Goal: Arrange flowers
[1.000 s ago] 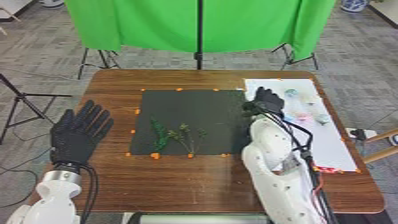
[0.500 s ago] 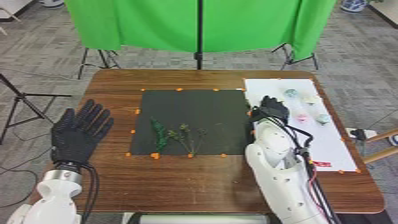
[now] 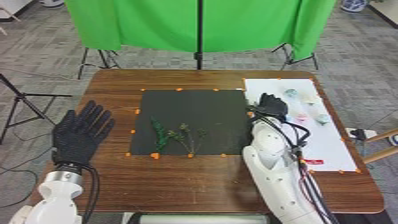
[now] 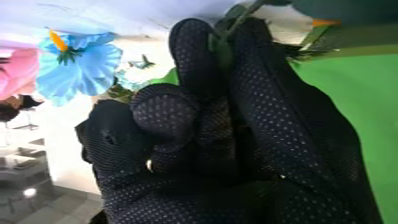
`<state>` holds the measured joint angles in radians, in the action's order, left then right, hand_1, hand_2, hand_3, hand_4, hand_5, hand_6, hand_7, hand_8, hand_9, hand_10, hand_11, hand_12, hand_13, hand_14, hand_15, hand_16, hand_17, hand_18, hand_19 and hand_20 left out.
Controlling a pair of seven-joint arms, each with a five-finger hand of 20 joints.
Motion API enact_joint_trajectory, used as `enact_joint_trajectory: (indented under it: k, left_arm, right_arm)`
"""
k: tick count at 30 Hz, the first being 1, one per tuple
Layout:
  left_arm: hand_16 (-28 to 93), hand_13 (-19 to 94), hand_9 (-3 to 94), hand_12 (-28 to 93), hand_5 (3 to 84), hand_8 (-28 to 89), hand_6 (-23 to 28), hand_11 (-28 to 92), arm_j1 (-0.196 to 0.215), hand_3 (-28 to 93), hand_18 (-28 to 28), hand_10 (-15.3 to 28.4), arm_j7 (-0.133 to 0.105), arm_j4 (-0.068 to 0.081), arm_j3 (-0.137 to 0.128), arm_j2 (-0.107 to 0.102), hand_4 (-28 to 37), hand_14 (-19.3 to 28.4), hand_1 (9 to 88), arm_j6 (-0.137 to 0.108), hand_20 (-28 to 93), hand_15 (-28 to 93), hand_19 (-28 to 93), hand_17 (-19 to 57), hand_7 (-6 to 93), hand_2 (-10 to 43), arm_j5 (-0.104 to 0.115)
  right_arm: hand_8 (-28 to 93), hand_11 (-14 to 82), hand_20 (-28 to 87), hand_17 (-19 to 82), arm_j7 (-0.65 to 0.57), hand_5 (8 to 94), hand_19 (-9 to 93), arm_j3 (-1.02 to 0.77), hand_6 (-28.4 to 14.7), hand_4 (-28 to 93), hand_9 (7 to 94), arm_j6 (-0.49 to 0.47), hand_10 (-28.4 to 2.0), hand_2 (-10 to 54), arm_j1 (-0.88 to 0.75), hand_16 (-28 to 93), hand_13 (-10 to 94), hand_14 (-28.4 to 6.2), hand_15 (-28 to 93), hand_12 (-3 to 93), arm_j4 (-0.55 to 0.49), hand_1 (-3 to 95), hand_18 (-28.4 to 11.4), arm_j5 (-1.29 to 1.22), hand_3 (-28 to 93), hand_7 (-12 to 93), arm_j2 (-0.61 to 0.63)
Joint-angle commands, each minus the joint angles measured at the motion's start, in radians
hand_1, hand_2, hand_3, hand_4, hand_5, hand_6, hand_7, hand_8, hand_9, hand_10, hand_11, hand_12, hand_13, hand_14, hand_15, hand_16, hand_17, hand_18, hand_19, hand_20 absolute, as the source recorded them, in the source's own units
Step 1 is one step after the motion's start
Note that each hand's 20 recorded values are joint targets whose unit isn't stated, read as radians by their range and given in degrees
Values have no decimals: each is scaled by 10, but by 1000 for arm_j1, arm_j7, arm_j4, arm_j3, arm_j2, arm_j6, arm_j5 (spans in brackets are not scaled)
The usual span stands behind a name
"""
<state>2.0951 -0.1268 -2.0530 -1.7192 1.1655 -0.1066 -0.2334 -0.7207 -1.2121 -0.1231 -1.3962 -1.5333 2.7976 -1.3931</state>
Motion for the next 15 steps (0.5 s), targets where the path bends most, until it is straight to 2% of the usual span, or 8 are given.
enact_joint_trajectory:
  k: [1,5,7,9,12,15]
  left_arm:
    - [-17,308,381,141,432,-68,92,162,28,725,149,143,9,-2,-5,14,-214,153,298,-1,193,375,314,-37,81,99,4]
    - [-16,307,380,141,432,-68,92,162,38,724,149,143,8,-6,-16,16,-216,152,298,-1,191,375,312,-37,81,99,1]
    - [-16,307,380,141,432,-68,93,162,51,724,149,143,14,-10,-23,18,-216,152,299,3,191,375,312,-37,81,99,2]
    - [-16,308,380,141,432,-68,93,162,60,724,149,143,14,-15,-28,17,-217,152,298,0,190,374,311,-37,81,99,8]
    - [-16,307,380,140,432,-68,93,161,64,723,149,143,8,-17,-38,17,-219,152,298,1,189,374,309,-37,80,99,5]
    - [-16,306,379,141,431,-68,92,161,65,722,149,143,1,-19,-44,19,-219,152,298,0,190,373,310,-38,80,99,4]
  right_arm:
    - [169,178,486,490,-49,724,932,19,-15,-282,868,113,-97,-95,-87,399,786,-95,665,489,-21,679,-250,-128,642,452,44]
    - [174,172,482,492,-65,729,932,8,-17,-283,873,167,-97,-95,-124,404,795,-92,652,491,-163,677,-250,-224,649,446,91]
    - [177,171,482,492,-114,730,932,-22,-17,-283,873,150,-97,-95,-145,406,795,-91,650,493,-260,676,-250,-423,651,445,99]
    - [182,169,481,490,-99,727,932,-32,-17,-283,871,170,-96,-95,-169,409,795,-90,648,496,-309,676,-249,-485,652,445,107]
    - [183,167,478,488,-85,724,932,-21,-17,-283,871,182,-97,-95,-194,412,793,-90,647,498,-370,675,-247,-546,654,445,116]
    - [182,167,477,486,-68,721,932,-2,-17,-283,869,157,-94,-95,-206,416,789,-91,648,499,-413,674,-245,-588,655,447,112]
